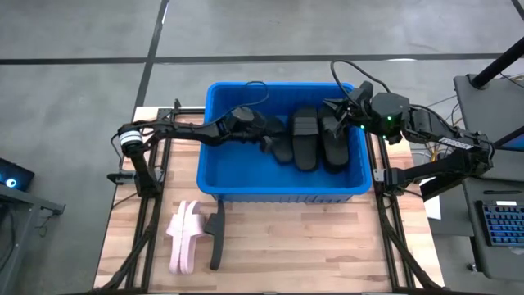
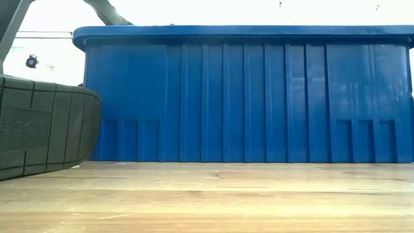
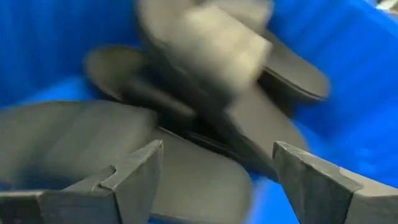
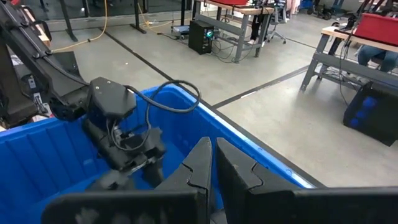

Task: Pick and place slides into bin
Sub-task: Put the black slide into the bin

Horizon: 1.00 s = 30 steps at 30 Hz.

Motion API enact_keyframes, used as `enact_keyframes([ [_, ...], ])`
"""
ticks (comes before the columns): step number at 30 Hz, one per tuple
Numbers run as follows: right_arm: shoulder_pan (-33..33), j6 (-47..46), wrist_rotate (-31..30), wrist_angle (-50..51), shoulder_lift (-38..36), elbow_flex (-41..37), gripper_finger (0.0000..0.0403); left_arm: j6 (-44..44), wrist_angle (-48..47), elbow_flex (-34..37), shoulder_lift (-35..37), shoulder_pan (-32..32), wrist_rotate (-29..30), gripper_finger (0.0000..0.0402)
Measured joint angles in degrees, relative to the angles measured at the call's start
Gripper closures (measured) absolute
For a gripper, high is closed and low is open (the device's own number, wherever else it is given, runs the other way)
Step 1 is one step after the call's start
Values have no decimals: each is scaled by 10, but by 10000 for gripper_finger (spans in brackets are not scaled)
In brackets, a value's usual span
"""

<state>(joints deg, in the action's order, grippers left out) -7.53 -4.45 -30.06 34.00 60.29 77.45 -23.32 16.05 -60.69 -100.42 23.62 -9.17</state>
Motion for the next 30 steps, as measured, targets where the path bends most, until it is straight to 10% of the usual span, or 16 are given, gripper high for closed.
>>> enact_keyframes([
  [12,0,-11,0,1,0,-3,390,-6,34,-12,128,-18,-220,163],
  [20,0,-12,0,2,0,-17,390,-16,41,-15,276,-59,-115,204],
  [30,0,-48,120,43,13,-30,390,-141,-26,-15,330,-101,-145,212],
])
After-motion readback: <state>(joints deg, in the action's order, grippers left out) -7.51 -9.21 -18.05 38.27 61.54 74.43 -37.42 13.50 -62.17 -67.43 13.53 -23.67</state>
